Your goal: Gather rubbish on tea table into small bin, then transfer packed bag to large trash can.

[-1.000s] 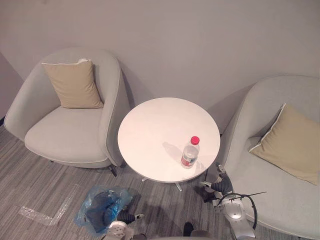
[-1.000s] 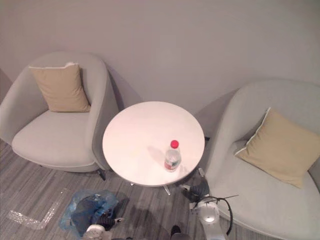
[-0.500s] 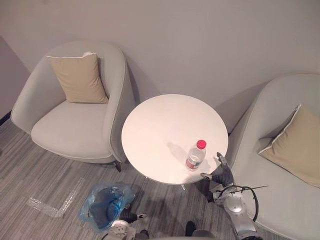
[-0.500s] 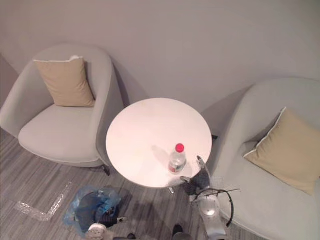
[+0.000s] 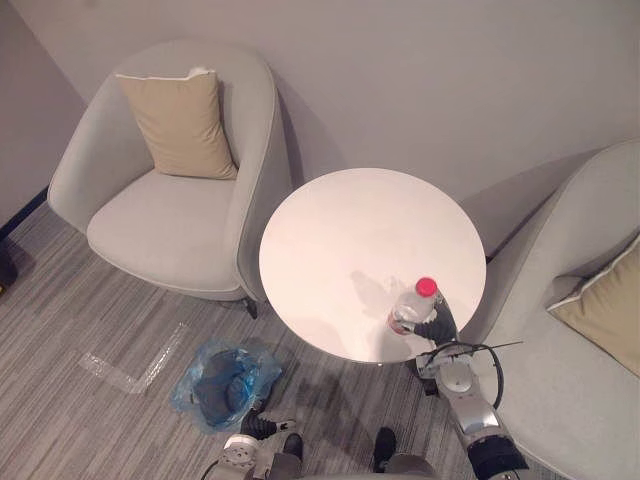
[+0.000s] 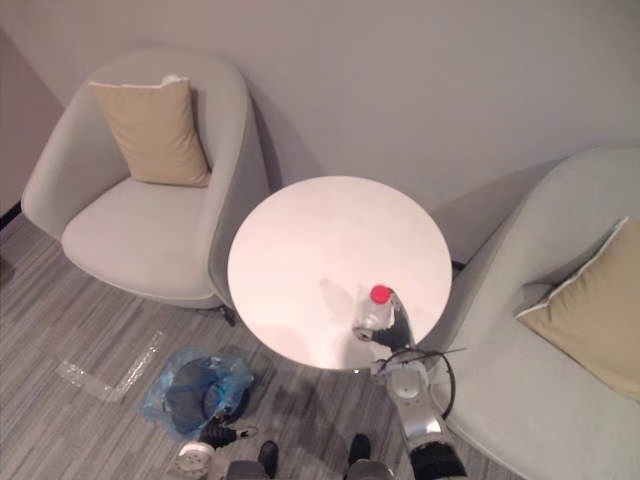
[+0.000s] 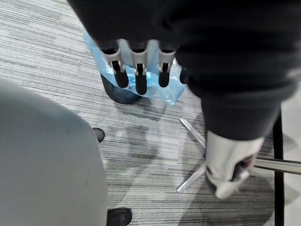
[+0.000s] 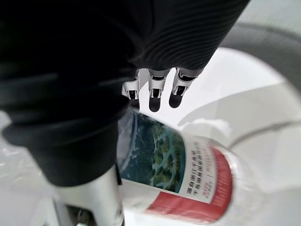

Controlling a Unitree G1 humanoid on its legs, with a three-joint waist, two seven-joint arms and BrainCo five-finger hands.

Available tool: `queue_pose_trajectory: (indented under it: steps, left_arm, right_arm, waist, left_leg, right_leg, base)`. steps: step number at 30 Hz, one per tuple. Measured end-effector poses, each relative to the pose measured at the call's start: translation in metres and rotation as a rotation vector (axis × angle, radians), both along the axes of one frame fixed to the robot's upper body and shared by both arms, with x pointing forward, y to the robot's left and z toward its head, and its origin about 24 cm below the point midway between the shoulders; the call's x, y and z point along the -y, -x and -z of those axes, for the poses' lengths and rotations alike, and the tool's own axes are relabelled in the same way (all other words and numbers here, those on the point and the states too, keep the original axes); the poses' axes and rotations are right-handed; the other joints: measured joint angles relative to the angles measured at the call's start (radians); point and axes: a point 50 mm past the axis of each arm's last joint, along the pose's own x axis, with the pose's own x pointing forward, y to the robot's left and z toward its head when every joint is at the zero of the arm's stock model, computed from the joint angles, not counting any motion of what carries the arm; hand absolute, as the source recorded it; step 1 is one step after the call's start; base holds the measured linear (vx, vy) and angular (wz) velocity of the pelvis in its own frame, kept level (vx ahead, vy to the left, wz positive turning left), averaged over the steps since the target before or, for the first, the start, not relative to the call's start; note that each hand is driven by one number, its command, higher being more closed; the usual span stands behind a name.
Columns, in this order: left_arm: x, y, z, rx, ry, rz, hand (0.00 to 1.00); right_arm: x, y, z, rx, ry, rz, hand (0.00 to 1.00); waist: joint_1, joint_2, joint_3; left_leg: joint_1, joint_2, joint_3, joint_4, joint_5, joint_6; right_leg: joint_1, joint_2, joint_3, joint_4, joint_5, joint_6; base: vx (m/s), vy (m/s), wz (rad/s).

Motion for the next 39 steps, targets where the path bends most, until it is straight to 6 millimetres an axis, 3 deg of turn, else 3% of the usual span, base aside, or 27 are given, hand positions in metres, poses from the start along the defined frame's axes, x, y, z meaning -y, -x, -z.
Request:
queue_pose_trajectory:
  steps: [5,13,20,30,34,36,38,39]
  left_arm:
    - [0.002,-0.006,-0.003,0.032,0.015,-0.013,0.00]
    - [0.002,-0.009,-0.005,0.055,0.023,-0.020,0.00]
    - [0.003,-0.009,-0.005,0.051,0.020,-0.008,0.00]
    - [0.000,-0.004,-0.002,0.015,-0.004,0.023,0.00]
    - [-0.001,-0.003,-0.002,0.006,-0.017,0.057,0.00]
    - [0.000,-0.003,-0.002,0.005,-0.023,0.079,0.00]
    - [-0.002,-0.002,-0.002,0.004,-0.026,0.072,0.00]
    - [-0.003,-0.003,-0.002,0.007,-0.028,0.069,0.00]
  right_arm:
    - [0.004,-0.016,-0.014,0.051,-0.007,0.023,1.00]
    - [0.006,-0.016,-0.016,0.055,-0.046,0.031,1.00]
    - [-0.001,0.010,-0.033,0.145,-0.074,-0.039,1.00]
    - [-0.016,0.041,-0.029,0.122,-0.049,-0.147,1.00]
    - [-0.024,0.044,-0.030,0.126,-0.030,-0.170,1.00]
    - [-0.024,0.051,-0.028,0.118,-0.024,-0.156,1.00]
    - [-0.023,0.057,-0.027,0.113,-0.028,-0.147,1.00]
    - [-0.023,0.057,-0.027,0.114,-0.020,-0.148,1.00]
  waist:
    - [0.021,0.003,0.018]
    - [0.025,0.000,0.039]
    - [0.020,-0.008,0.041]
    - [-0.001,-0.035,0.024]
    - [-0.019,-0.048,0.019]
    - [-0.034,-0.058,0.013]
    - [-0.037,-0.075,-0.004]
    - [-0.037,-0.075,-0.006]
  left_leg:
    - [-0.028,-0.002,-0.003,0.000,0.007,0.002]
    - [-0.026,-0.005,0.006,-0.001,0.007,0.002]
    - [0.011,-0.007,0.034,-0.003,0.006,0.004]
    - [0.062,-0.004,0.094,-0.021,0.001,0.009]
    - [0.054,-0.024,0.081,0.011,-0.006,0.017]
    - [0.020,-0.063,0.013,0.046,-0.012,0.024]
    - [-0.030,-0.098,-0.051,0.077,-0.011,0.023]
    - [-0.048,-0.104,-0.075,0.088,-0.010,0.022]
  right_leg:
    - [-0.024,-0.002,-0.004,-0.001,0.003,-0.004]
    - [-0.027,-0.002,0.017,-0.013,0.012,-0.009]
    - [-0.011,-0.003,0.068,-0.014,0.016,-0.005]
    - [0.008,0.001,0.134,-0.029,0.048,0.007]
    - [-0.057,-0.028,0.143,0.154,-0.043,0.022]
    - [-0.100,-0.052,0.242,0.295,-0.128,0.055]
    - [-0.103,-0.062,0.350,0.324,-0.194,0.075]
    - [-0.106,-0.064,0.348,0.328,-0.208,0.073]
  base:
    - [-0.02,0.001,0.04]
    - [0.00,0.008,-0.05]
    - [0.00,0.016,-0.16]
    - [-0.06,0.019,-0.18]
    - [-0.08,0.013,0.09]
    - [-0.06,0.032,0.89]
    - [-0.03,0.018,1.19]
    - [-0.04,-0.080,1.09]
